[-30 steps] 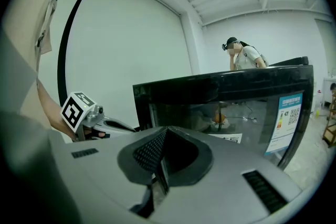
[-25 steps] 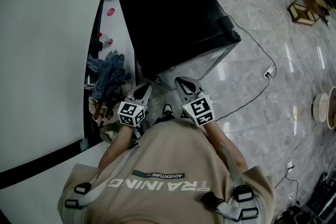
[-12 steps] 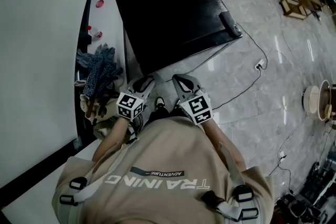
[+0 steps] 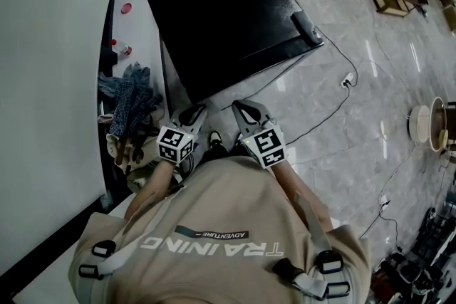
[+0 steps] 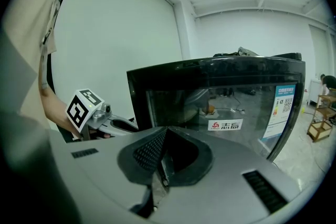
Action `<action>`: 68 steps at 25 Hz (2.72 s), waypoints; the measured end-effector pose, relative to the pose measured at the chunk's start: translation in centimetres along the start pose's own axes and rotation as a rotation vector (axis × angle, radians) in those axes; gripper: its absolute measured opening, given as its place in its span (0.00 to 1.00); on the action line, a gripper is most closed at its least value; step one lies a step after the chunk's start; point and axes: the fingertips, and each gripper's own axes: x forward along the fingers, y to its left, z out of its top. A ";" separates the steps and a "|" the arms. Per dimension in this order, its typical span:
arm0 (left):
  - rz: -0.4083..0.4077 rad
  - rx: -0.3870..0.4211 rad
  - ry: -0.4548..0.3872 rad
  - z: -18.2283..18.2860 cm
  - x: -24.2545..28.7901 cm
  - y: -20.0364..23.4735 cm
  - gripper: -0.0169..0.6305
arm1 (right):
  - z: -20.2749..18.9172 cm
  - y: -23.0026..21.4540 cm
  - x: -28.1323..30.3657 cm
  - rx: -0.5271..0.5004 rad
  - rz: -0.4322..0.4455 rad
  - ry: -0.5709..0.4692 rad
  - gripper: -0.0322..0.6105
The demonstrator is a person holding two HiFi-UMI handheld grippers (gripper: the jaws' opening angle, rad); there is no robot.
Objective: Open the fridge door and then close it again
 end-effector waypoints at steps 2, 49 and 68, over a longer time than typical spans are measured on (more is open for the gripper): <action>-0.024 0.001 0.015 -0.2 0.3 0.2 0.13 | -0.1 0.3 0.2 -0.004 0.006 0.004 0.04; 0.081 0.110 0.158 -1.2 0.7 -0.1 0.09 | -3.1 0.6 -4.8 0.071 -0.058 -0.031 0.04; 0.195 0.061 0.143 -4.0 -0.6 -6.9 0.10 | -4.7 -1.7 -8.5 0.064 0.013 -0.036 0.04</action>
